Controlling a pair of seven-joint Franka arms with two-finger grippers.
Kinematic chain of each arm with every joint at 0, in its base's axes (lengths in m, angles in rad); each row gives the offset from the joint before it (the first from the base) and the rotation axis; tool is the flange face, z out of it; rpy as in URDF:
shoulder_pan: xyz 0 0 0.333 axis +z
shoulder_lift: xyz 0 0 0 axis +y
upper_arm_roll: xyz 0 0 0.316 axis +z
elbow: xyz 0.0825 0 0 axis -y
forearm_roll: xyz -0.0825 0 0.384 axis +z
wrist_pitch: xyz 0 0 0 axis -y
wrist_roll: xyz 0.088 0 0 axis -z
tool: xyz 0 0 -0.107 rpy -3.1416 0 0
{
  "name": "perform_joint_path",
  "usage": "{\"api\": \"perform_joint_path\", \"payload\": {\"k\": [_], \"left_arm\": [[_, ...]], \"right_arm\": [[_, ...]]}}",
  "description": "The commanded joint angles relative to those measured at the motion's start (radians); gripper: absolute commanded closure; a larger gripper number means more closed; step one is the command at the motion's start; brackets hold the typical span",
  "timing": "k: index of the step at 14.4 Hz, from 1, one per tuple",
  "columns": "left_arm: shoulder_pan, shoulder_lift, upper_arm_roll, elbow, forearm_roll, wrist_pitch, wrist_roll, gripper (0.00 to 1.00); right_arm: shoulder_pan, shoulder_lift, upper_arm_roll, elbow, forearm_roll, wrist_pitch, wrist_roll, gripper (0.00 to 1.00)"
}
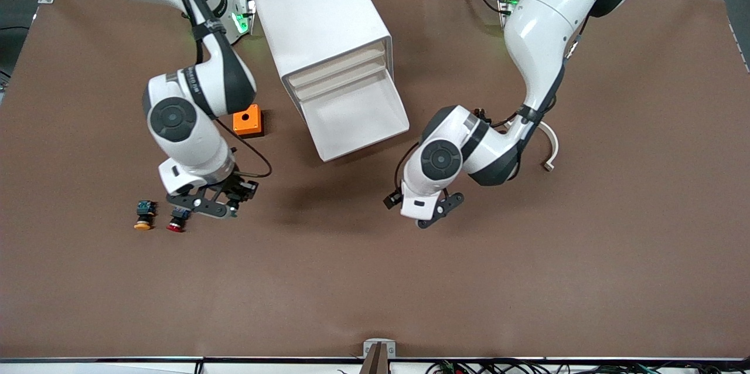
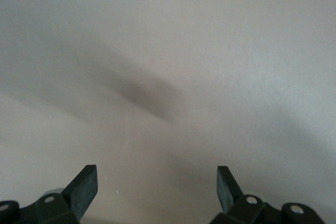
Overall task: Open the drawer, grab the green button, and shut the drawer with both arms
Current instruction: 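Carry the green button beside the red button while the left gripper closes the drawer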
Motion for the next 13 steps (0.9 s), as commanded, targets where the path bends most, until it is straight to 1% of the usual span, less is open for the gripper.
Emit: {"api": "perform_joint_path", "payload": {"k": [1, 3, 5, 7, 9, 11, 13], "left_arm": [[-0.037, -0.024, 0.003, -0.035, 0.03, 0.015, -0.059, 0.0], [-0.061, -0.027, 0.003, -0.053, 0.031, 0.015, -0.061, 0.0], [-0.084, -0.03, 0.003, -0.07, 0.033, 0.015, -0.059, 0.0], [-0.097, -0.031, 0.0, -0.087, 0.051, 0.017, -0.056, 0.0], [-0.11, -0.034, -0.023, -0.096, 0.053, 0.017, -0.056, 0.0], [-0.113, -0.045, -0.038, -0.113, 0.053, 0.017, -0.056, 0.0], [-0.112, -0.045, -0.073, -0.125, 0.051, 0.017, -0.058, 0.0]], "right_arm": [[-0.066, 0.003, 0.016, -0.011, 0.012, 0.04, -0.116, 1.0], [-0.104, 0.025, 0.016, -0.02, 0.012, 0.081, -0.183, 1.0], [-0.14, 0.045, 0.019, -0.046, 0.014, 0.155, -0.248, 1.0], [-0.152, 0.072, 0.019, -0.045, 0.014, 0.173, -0.266, 1.0], [-0.16, 0.095, 0.021, -0.047, 0.028, 0.193, -0.283, 1.0], [-0.177, 0.12, 0.021, -0.044, 0.118, 0.201, -0.359, 1.0], [-0.198, 0.153, 0.018, -0.044, 0.214, 0.231, -0.451, 1.0]]}}
